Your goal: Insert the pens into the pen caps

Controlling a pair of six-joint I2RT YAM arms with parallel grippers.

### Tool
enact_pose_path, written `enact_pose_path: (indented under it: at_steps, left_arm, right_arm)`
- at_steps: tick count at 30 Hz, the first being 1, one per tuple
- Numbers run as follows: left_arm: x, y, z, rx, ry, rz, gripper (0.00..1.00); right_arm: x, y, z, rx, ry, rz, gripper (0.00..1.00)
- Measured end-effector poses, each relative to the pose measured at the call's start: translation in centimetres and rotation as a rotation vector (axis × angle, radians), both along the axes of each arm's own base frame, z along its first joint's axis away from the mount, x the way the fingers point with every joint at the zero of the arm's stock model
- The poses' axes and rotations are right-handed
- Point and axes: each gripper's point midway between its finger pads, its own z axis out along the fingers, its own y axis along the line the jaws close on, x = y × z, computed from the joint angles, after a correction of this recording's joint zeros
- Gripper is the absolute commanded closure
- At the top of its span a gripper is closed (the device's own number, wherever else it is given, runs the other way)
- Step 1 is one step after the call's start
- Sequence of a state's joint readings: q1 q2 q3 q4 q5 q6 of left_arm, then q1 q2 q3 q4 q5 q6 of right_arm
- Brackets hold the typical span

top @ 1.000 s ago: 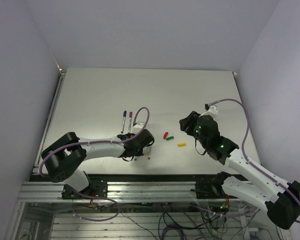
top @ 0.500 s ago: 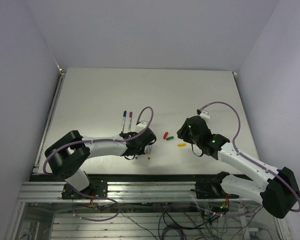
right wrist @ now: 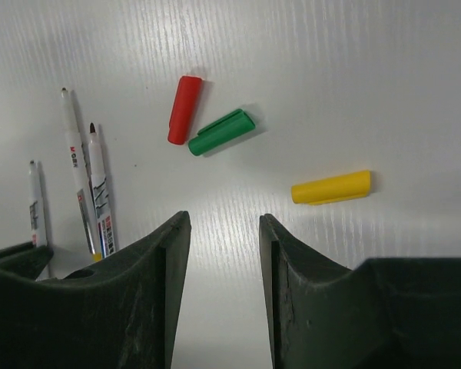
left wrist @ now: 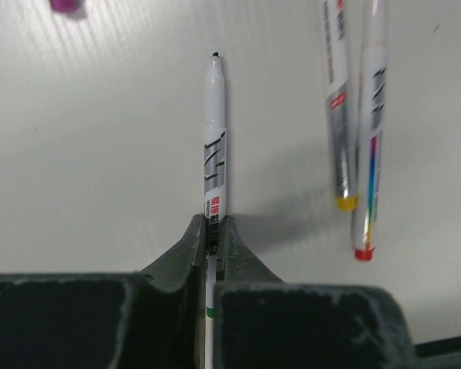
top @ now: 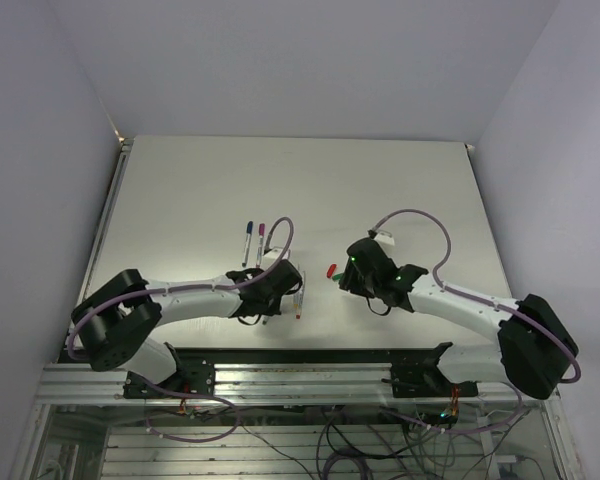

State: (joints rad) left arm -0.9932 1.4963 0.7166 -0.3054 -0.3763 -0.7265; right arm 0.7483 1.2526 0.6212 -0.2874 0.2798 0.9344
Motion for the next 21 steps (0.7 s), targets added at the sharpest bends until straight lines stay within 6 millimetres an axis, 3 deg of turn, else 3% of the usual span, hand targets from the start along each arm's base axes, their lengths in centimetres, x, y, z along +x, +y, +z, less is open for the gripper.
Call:
enact_pose_path:
  at_steps: [5,14,21]
  left_arm:
    - [-1.3,1.7,0.7,0.036,0.034,-0.007,0.93]
    - [-2.3,2.6,2.3,0.032,0.045,-0.030,0.93]
    - [-2.5,2.7,3.4,0.002,0.033,-0.036,0.93]
  right_arm:
    - [1.0,0.8,0.0,-0.006,0.002,-0.008,0.58]
    - [3.7,2.4,0.1,-0.044,0.003,-0.031,0.58]
    - [3.5,2.2,-0.7,-0.061,0.033,-0.054,0.64]
